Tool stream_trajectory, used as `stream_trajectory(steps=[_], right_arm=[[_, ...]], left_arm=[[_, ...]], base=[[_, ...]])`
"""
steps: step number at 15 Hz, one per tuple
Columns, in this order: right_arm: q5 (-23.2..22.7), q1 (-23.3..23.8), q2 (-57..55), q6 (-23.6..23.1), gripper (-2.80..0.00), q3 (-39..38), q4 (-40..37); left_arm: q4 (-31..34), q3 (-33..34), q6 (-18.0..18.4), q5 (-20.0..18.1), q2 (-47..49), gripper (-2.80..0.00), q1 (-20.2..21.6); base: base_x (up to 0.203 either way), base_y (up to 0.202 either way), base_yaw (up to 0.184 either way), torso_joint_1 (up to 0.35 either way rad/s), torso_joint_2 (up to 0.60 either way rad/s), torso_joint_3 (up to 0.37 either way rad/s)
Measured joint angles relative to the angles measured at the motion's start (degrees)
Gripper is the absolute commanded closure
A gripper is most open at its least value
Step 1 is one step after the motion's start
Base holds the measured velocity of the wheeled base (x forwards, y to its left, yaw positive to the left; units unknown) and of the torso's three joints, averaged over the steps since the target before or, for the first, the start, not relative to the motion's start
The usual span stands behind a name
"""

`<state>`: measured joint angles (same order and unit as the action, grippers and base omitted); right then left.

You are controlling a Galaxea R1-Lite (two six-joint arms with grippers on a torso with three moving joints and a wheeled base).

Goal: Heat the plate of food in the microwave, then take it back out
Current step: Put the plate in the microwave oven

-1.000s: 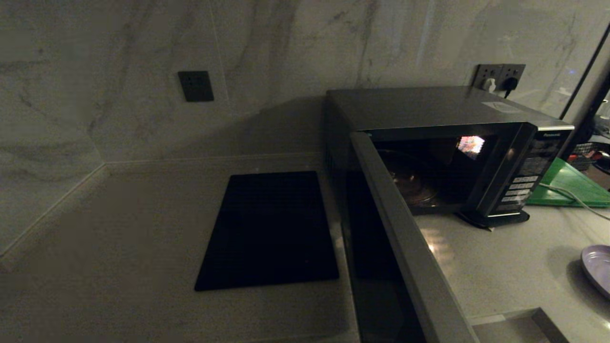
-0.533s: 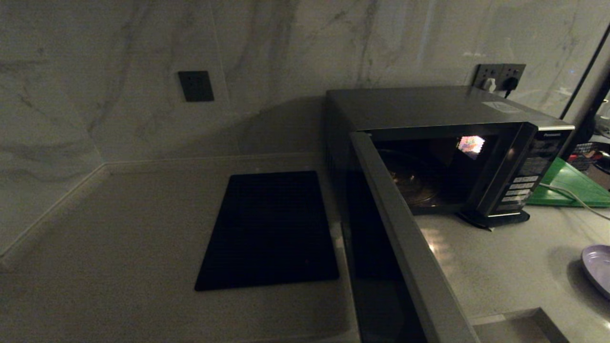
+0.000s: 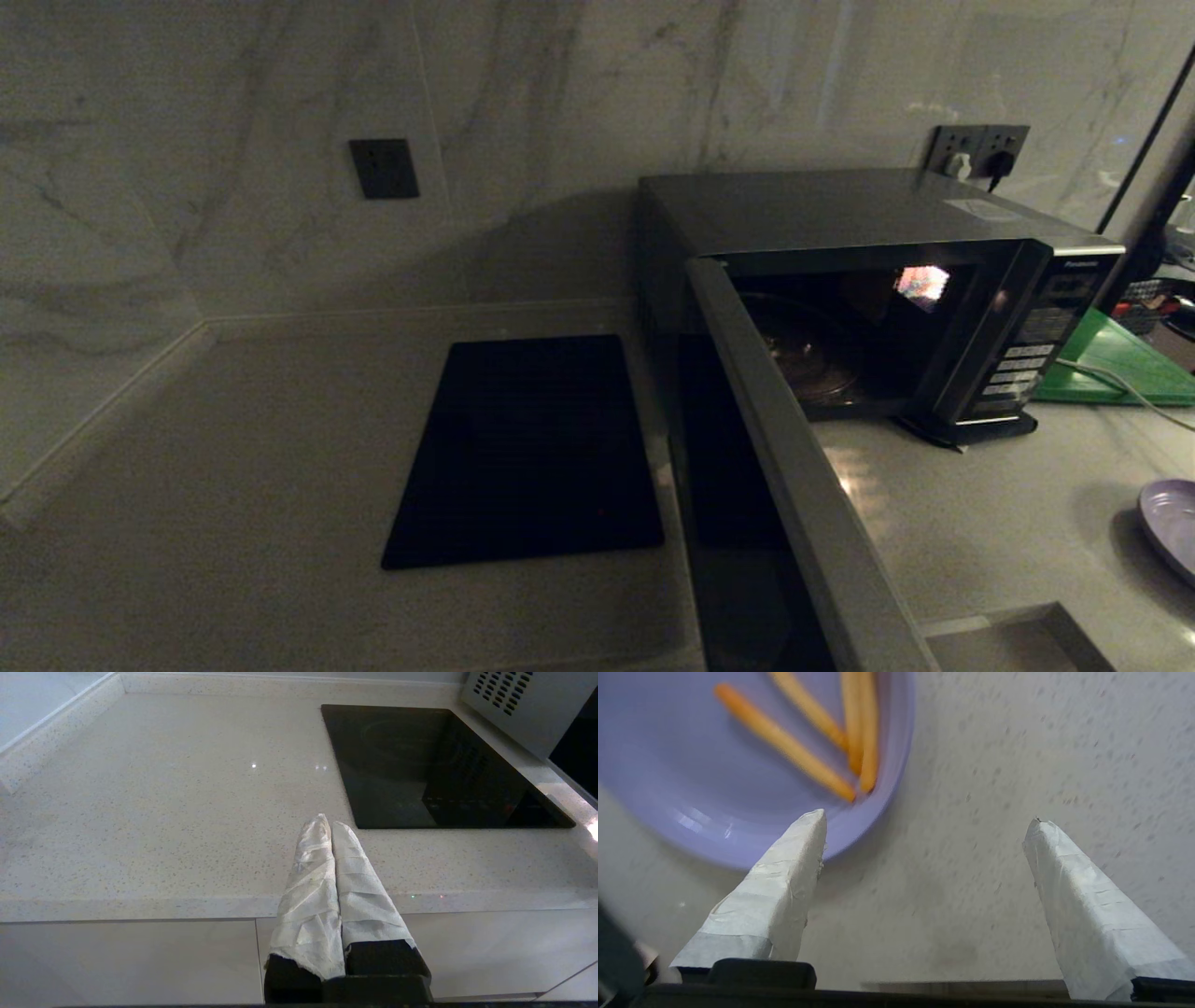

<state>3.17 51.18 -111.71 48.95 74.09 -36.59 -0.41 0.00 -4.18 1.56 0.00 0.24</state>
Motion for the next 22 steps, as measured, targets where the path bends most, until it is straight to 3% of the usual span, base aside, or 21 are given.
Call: stream_trajectory(steps=[10,22], right_arm=[[0.13,1.81,-8.83,-1.35,-2.8,7.0,-0.38],[1.21,0.06,-12.16,-2.2,-2.8,8.71,-0.51]], left_arm=[[-0.01,0.0,0.02,0.01,0.0,0.0,0.0],[0.0,0.0,0.01,-0.01,0.0,0.0,0.0]], base=[[0.0,0.0,0.0,0.0,0.0,0.0],[0.0,0.0,0.0,0.0,0.0,0.0]])
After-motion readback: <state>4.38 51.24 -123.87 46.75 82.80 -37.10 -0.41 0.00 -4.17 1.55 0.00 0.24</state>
